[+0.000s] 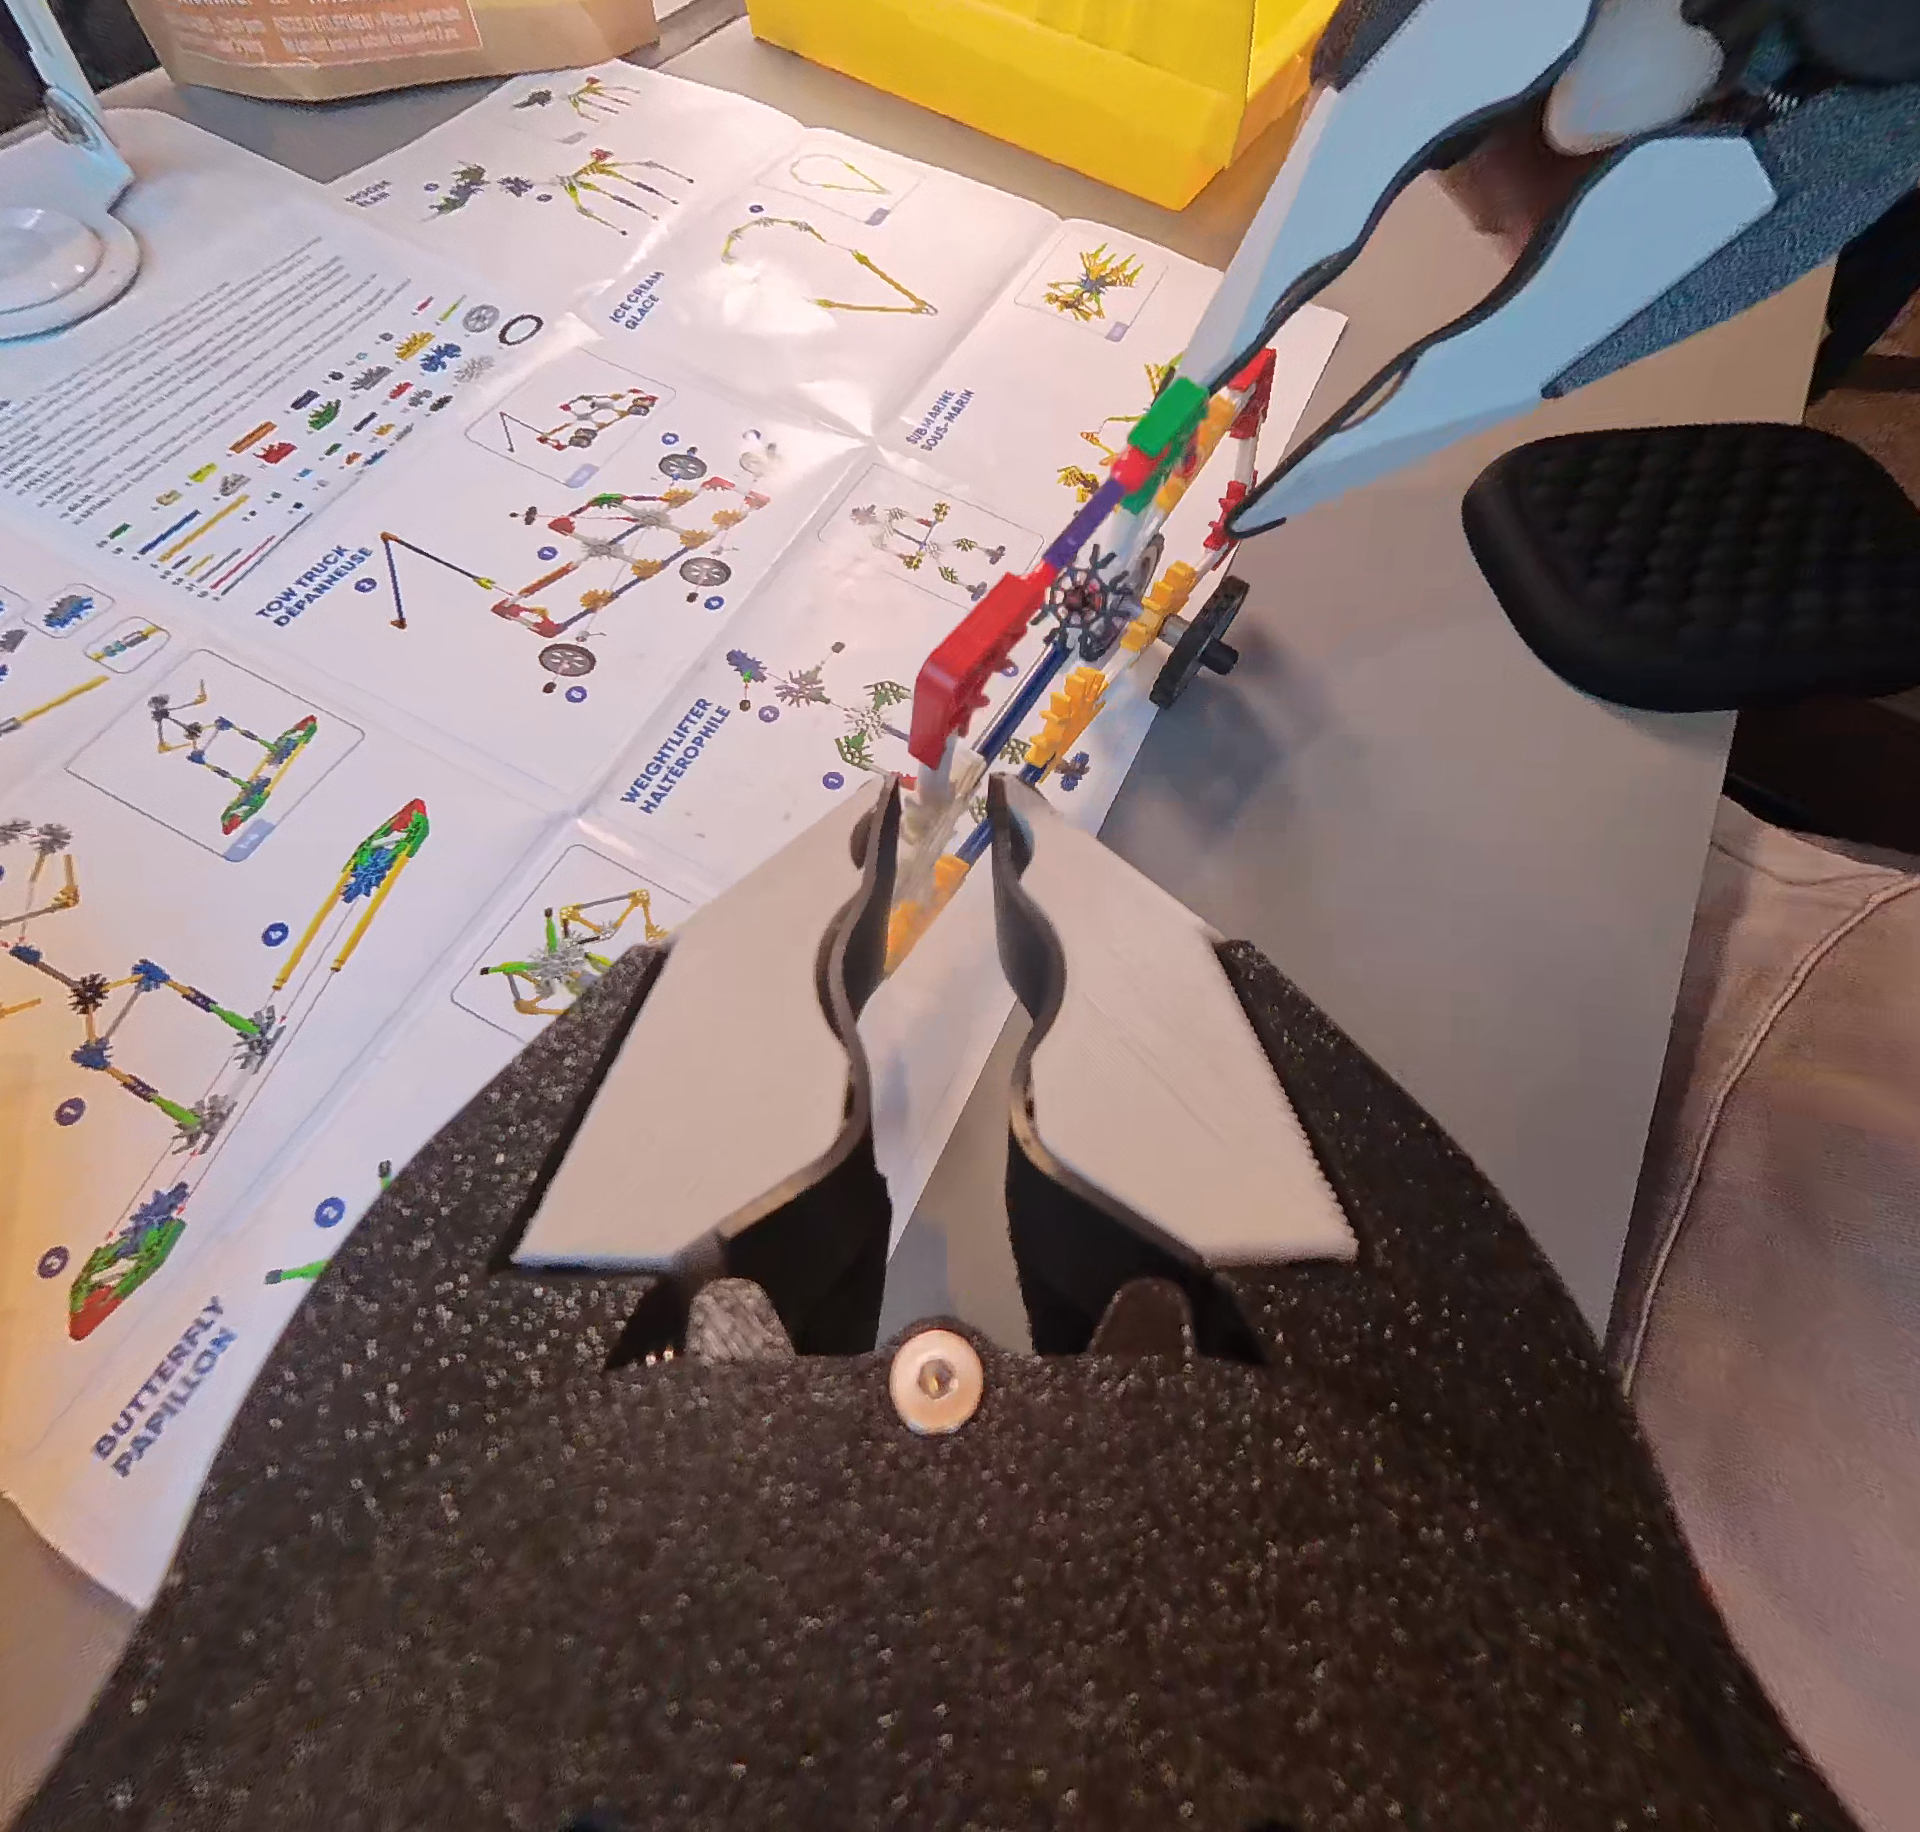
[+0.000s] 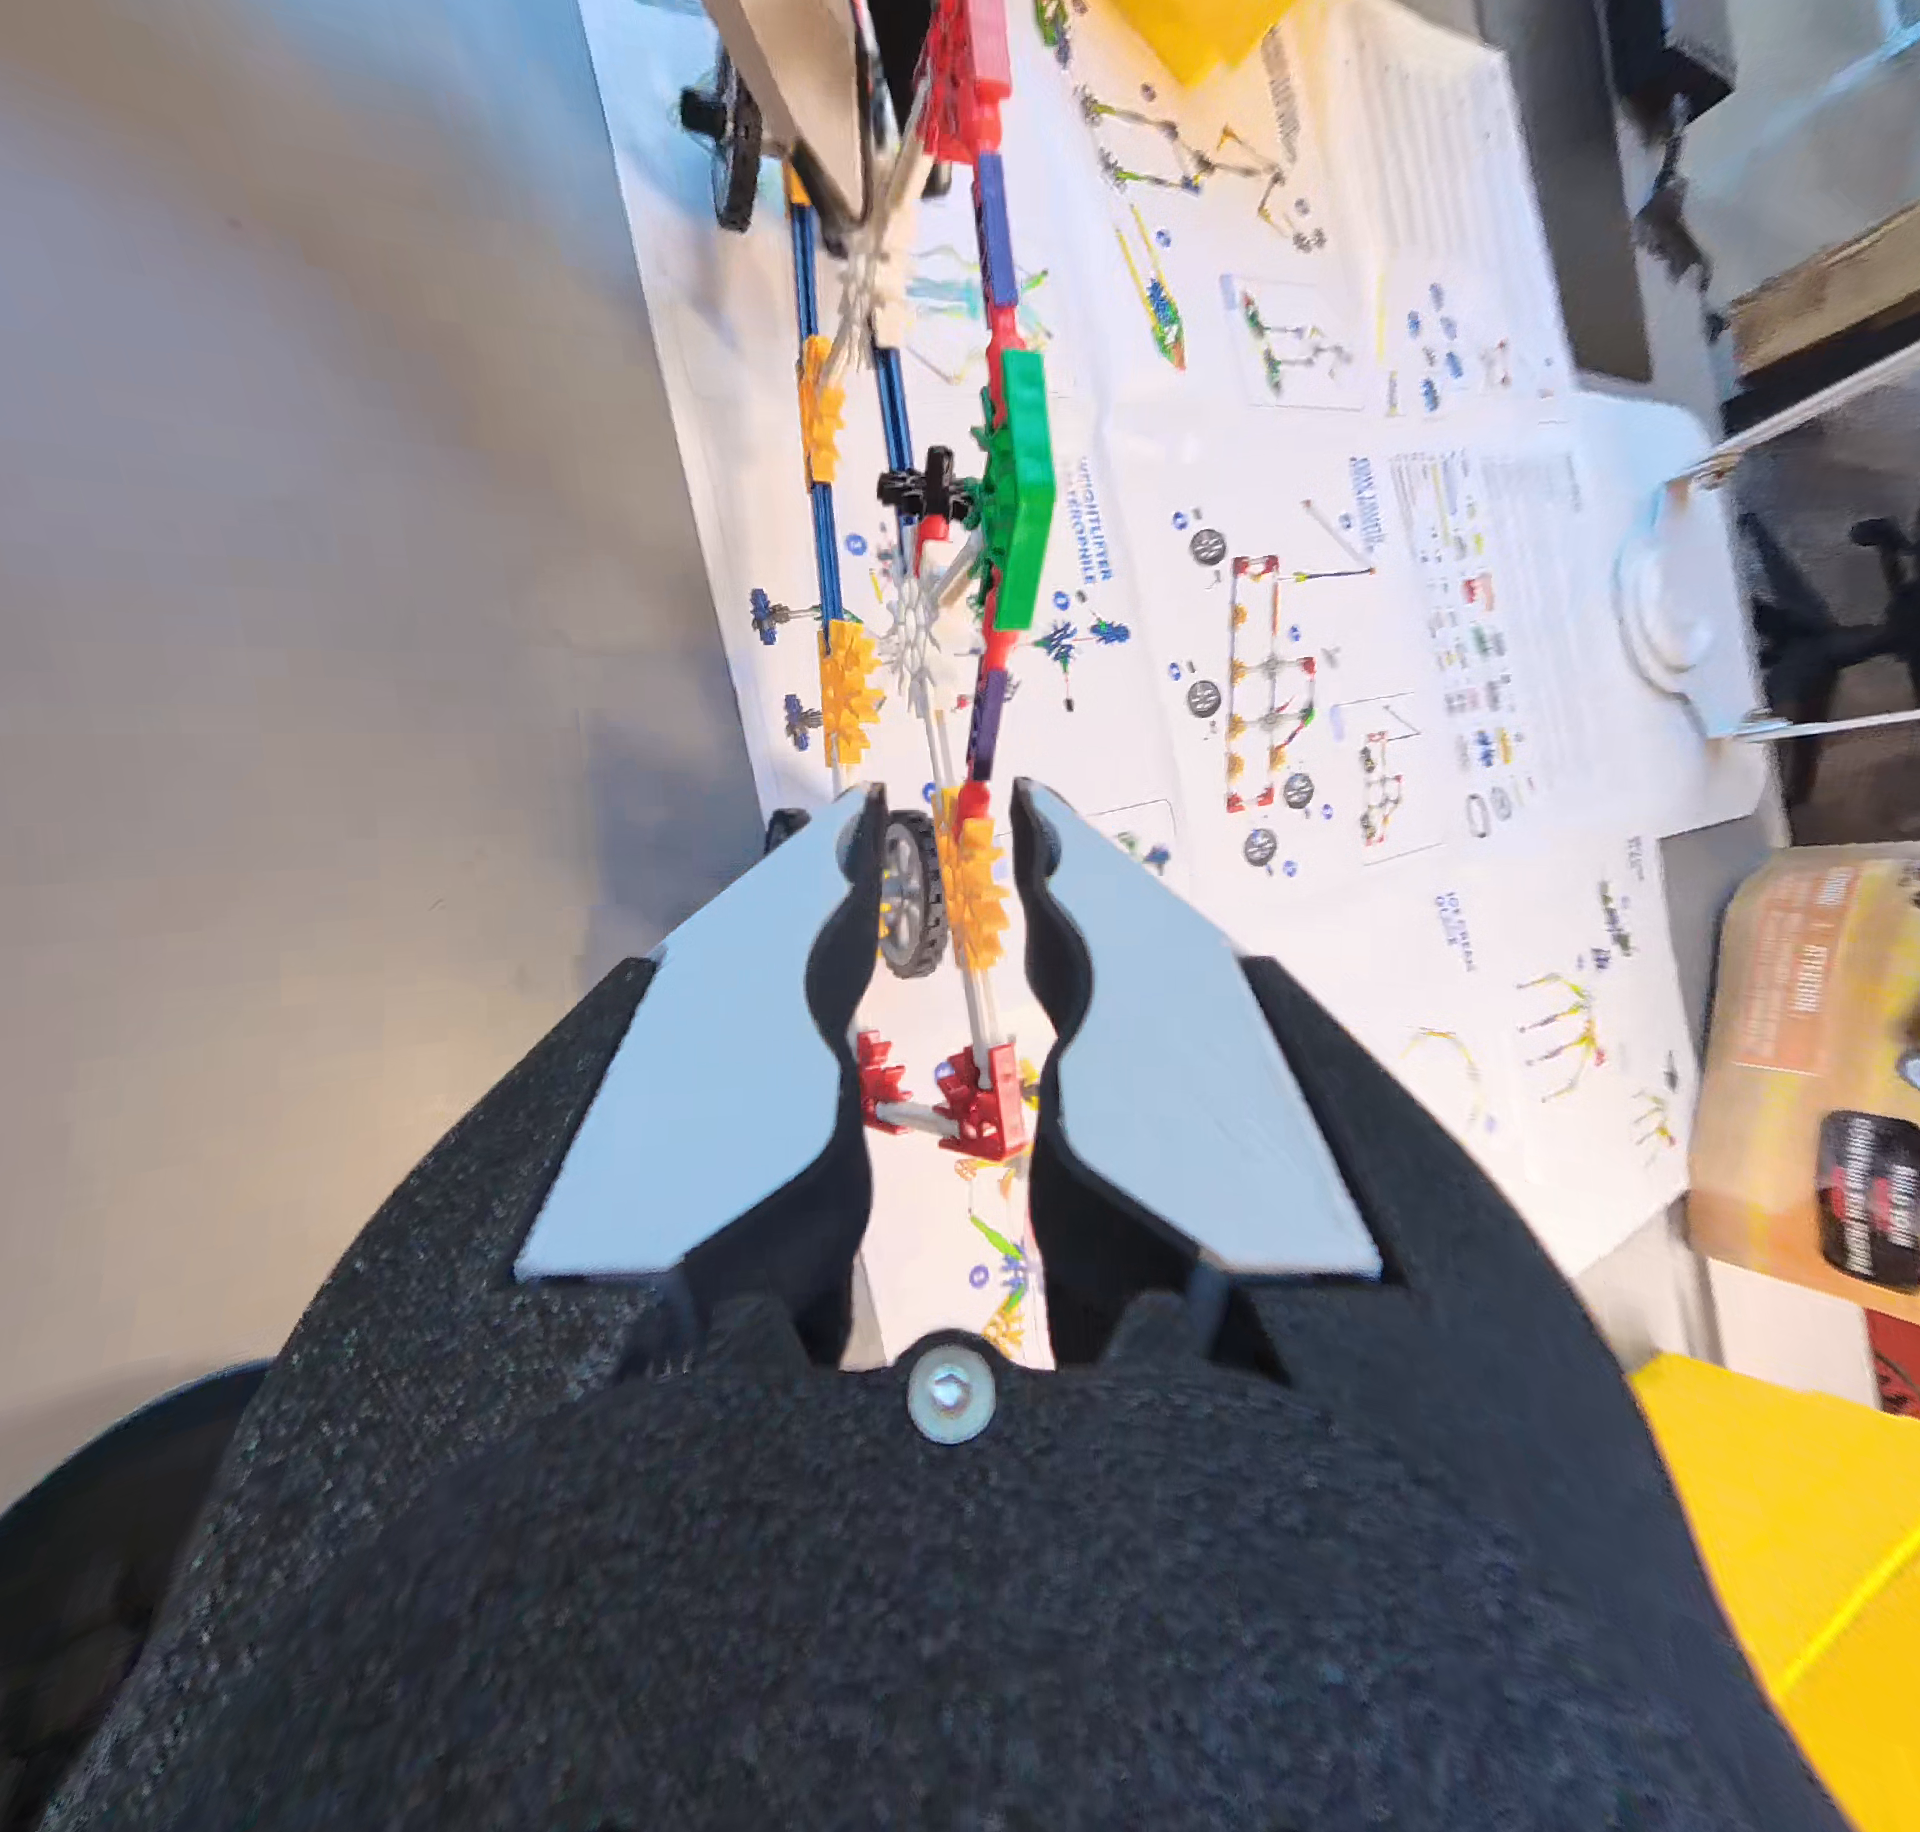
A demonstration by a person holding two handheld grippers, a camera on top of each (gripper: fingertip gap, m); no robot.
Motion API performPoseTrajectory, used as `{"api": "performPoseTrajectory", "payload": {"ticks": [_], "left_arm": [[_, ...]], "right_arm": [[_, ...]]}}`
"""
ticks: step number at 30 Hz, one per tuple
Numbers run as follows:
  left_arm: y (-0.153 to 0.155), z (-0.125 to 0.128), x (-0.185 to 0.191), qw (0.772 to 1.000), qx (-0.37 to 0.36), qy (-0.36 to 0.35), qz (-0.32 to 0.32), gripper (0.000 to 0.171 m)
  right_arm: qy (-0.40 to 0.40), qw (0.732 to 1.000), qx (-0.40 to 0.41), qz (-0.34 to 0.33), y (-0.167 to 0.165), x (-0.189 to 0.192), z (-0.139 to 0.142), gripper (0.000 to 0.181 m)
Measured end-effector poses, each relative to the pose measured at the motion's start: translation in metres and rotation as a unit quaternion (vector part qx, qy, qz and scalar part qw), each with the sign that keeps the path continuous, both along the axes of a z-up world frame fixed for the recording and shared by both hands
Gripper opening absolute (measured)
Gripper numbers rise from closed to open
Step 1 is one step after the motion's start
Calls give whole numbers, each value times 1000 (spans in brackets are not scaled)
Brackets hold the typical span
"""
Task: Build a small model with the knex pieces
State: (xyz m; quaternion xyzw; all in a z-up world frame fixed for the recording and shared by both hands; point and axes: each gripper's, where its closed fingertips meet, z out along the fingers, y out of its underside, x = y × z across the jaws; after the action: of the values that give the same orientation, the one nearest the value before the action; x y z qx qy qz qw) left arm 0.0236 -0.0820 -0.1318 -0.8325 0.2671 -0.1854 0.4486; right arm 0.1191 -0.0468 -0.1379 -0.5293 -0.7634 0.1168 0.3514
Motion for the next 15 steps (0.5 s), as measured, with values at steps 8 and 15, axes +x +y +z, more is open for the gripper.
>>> {"api": "performPoseTrajectory", "payload": {"ticks": [8, 15], "left_arm": [[4, 2, 5, 983, 44, 157, -87, 13], [3, -3, 16, 980, -79, 105, -151, 6]], "right_arm": [[-47, 996, -57, 53, -7, -7, -3, 5], [-78, 988, -78, 111, -9, 1, -1, 5]]}}
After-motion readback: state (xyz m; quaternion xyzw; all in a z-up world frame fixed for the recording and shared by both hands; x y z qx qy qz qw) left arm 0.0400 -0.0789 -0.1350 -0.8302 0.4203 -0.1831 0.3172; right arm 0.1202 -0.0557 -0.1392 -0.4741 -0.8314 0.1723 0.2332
